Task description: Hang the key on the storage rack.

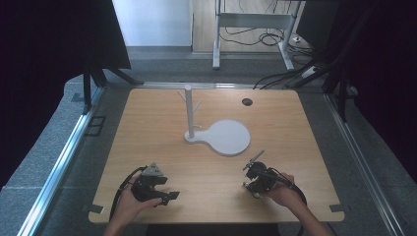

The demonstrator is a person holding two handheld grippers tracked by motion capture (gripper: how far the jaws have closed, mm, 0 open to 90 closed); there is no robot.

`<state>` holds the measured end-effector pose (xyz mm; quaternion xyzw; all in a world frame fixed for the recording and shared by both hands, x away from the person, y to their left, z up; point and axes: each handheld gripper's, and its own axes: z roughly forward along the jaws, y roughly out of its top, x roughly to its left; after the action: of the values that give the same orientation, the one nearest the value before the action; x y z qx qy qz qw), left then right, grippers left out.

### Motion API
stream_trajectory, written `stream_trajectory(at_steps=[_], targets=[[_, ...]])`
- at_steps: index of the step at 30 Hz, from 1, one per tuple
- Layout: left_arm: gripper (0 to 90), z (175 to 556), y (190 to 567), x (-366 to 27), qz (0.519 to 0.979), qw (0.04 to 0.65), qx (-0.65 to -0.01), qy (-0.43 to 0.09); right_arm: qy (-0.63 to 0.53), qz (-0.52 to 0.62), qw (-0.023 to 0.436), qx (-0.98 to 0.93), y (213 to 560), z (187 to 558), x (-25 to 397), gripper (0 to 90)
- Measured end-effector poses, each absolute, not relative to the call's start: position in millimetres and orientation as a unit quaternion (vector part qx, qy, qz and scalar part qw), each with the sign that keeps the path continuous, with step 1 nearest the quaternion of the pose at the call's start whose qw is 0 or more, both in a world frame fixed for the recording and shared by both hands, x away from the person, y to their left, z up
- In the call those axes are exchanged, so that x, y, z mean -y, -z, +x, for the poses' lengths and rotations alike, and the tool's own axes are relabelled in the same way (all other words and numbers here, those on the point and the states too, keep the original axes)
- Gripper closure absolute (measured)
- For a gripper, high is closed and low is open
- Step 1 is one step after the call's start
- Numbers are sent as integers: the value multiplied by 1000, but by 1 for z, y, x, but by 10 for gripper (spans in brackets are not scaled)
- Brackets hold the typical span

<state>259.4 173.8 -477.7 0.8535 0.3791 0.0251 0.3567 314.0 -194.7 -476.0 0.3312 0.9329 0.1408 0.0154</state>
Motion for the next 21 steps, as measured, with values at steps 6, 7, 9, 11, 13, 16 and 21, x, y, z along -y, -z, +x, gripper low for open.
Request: stream_trajectory(at_steps=[6, 7, 9, 11, 13, 16, 21], targets=[[259, 260, 477, -175, 854, 357, -379, -25, -151, 330, 24, -932, 466, 315, 194, 846], [259, 259, 477, -175, 853, 357, -379, -25, -155, 328, 30, -931, 461, 316, 194, 847], [259, 259, 477, -175, 853, 357, -379, -25, -157, 327, 32, -931, 459, 316, 194, 846], [259, 259, 477, -175, 854, 357, -379, -25, -159, 327, 36, -931, 454, 317, 194, 846], [259, 259, 477, -175, 854, 356, -379, -25, -165, 326, 42, -930, 449, 318, 194, 846], [259, 260, 477, -174, 854, 356, -378, -25, -175, 327, 49, -928, 442, 320, 194, 846], [259, 260, 478, -173, 856, 354, -376, -26, -186, 327, 56, -925, 433, 325, 192, 846]])
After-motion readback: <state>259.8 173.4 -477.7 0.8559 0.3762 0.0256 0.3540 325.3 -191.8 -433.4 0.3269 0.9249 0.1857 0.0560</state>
